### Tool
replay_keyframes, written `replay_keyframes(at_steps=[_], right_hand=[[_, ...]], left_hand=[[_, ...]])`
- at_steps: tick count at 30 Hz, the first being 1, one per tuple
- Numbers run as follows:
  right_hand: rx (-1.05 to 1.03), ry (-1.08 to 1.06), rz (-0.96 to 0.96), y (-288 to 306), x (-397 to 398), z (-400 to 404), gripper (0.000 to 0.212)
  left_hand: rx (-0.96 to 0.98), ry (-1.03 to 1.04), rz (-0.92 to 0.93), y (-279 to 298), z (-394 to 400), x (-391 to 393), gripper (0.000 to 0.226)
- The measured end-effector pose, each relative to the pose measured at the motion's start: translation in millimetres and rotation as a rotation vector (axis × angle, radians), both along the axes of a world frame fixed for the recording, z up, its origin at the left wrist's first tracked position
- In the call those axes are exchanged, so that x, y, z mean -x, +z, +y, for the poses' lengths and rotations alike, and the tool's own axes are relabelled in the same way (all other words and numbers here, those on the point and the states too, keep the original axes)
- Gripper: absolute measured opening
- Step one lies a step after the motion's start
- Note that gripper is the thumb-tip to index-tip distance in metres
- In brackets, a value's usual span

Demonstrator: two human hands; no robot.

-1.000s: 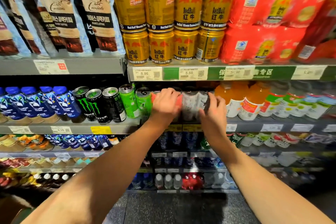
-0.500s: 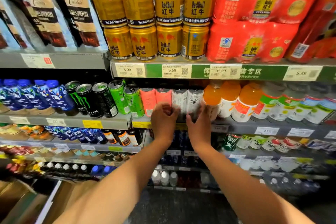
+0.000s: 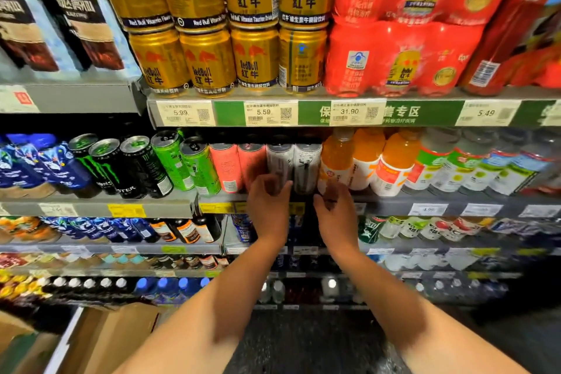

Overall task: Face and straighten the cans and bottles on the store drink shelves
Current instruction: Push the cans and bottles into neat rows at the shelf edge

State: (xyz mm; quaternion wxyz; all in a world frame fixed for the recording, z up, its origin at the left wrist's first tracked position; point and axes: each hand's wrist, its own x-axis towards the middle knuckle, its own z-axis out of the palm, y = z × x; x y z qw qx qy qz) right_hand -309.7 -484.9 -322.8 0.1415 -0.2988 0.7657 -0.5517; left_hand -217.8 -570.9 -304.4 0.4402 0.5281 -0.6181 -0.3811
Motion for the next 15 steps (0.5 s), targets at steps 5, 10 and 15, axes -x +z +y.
replay_keyframes(at_steps=[5, 10, 15], right_hand=[[0.108, -0.279, 0.021, 12, 32, 20, 0.018], [0.089, -0.408, 0.022, 17, 66, 41, 0.049], [0.139, -0.325, -0.030, 17, 98, 53, 0.043]], left_hand=[[-0.023, -0.197, 0.062, -2, 18, 13, 0.015], [-0.055, -0.327, 0.023, -2, 31, 38, 0.028], [-0.103, -0.292, 0.009, -1, 42, 60, 0.031]])
